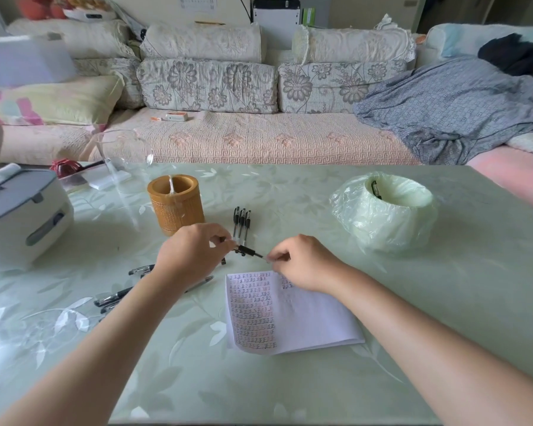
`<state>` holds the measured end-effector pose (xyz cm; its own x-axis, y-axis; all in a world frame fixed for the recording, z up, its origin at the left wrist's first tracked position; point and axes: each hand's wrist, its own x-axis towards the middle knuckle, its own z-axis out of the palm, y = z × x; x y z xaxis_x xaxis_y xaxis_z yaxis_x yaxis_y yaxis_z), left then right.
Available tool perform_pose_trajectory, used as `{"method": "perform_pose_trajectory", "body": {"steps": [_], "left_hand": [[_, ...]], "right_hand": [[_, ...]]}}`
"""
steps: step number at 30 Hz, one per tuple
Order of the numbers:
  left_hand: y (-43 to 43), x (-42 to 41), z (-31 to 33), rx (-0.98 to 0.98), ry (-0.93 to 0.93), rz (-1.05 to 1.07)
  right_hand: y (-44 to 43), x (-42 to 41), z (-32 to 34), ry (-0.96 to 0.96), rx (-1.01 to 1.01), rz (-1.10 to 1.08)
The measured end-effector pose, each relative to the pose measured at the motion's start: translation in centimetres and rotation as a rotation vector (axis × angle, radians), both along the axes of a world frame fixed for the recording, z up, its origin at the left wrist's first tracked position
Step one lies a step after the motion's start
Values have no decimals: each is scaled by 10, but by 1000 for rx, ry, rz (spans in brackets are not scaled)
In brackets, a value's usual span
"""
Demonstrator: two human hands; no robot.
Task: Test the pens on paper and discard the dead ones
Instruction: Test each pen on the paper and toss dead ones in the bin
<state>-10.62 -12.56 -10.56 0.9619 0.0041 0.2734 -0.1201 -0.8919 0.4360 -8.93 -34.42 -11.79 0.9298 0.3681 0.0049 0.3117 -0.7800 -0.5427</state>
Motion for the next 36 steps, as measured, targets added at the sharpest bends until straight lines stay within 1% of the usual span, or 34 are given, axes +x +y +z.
{"method": "perform_pose_trajectory", "body": {"steps": [2,4,6,8,11,14,17,22,28,31,32,34,36], "left_hand": [[11,-5,-3,124,-50,34],[21,-9,-6,165,-64,37],[31,-12,-8,179,-29,17],[41,-18,-10,202,52,-24],[55,-28,-14,270,121,-86],[64,-36,-19,343,95,-140],[71,-38,-21,436,67,-138],[77,-38,-23,420,106,-133],[77,-41,-25,304,159,-149],[81,-41,-26,235,167,-108],[84,-42,-27,234,166,-91],[90,-44,-27,250,171,-62],[95,-45,-26,248,186,-50]], "right_hand": [[10,4,4,32,25,-37],[19,8,8,28,35,-101],[26,16,8,-1,27,-194],[32,26,2,-35,-18,-283],[38,43,-10,-52,-44,-384],[47,54,-18,-24,-40,-431],[58,58,-23,-18,-49,-440],[72,59,-31,-55,-43,-311],[81,52,-25,-42,-159,-282],[90,45,-20,-150,-206,-229],[95,40,-17,-183,-182,-178],[109,27,-11,-196,-133,-4],[124,13,-7,-199,-159,177]]}}
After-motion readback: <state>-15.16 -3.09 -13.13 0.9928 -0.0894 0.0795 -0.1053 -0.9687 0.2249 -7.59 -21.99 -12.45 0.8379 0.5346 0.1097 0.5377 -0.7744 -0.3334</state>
